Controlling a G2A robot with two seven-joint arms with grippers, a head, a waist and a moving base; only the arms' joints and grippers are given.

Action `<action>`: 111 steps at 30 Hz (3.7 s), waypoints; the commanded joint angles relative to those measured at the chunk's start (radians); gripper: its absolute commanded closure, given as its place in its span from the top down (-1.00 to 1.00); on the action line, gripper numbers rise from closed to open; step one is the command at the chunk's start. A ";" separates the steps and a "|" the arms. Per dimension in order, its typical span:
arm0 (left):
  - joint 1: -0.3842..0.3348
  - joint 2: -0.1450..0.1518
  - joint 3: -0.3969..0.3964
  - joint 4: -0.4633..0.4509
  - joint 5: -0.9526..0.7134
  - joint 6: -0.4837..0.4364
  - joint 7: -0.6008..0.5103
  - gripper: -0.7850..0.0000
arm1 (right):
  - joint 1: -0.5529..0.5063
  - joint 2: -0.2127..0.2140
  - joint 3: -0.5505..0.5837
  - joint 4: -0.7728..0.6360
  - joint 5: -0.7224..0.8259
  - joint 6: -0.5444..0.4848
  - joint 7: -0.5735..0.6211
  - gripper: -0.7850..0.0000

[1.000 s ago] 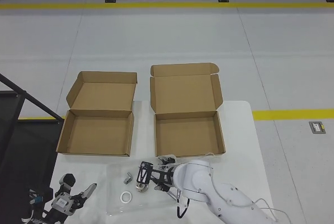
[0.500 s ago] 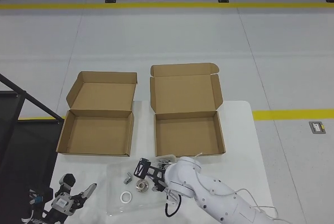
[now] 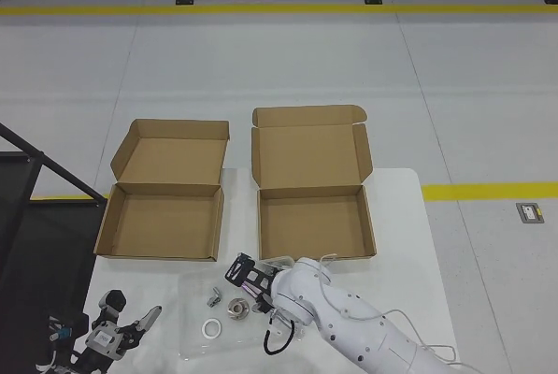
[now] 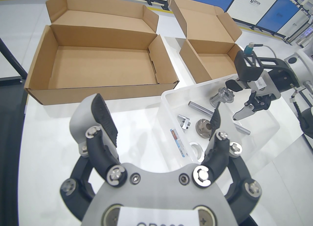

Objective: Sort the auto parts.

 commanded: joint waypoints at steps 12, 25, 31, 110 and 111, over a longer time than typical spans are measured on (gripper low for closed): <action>0.000 0.000 0.000 0.000 0.000 0.000 0.000 1.00 | -0.001 -0.024 -0.004 0.027 0.041 -0.122 -0.025 1.00; 0.000 0.000 0.000 0.000 0.000 0.000 0.000 1.00 | -0.036 -0.027 0.019 -0.028 -0.039 -0.026 0.047 1.00; 0.000 0.000 0.000 0.000 0.000 0.000 0.000 1.00 | -0.007 -0.052 0.012 0.037 -0.046 0.005 0.024 1.00; 0.000 0.000 0.000 0.000 0.000 0.000 0.000 1.00 | 0.316 -0.182 0.264 0.618 -0.012 0.117 -0.281 -1.00; 0.000 0.000 0.000 0.000 0.000 0.000 0.000 1.00 | 0.329 -0.191 0.256 0.653 -0.006 0.122 -0.288 -1.00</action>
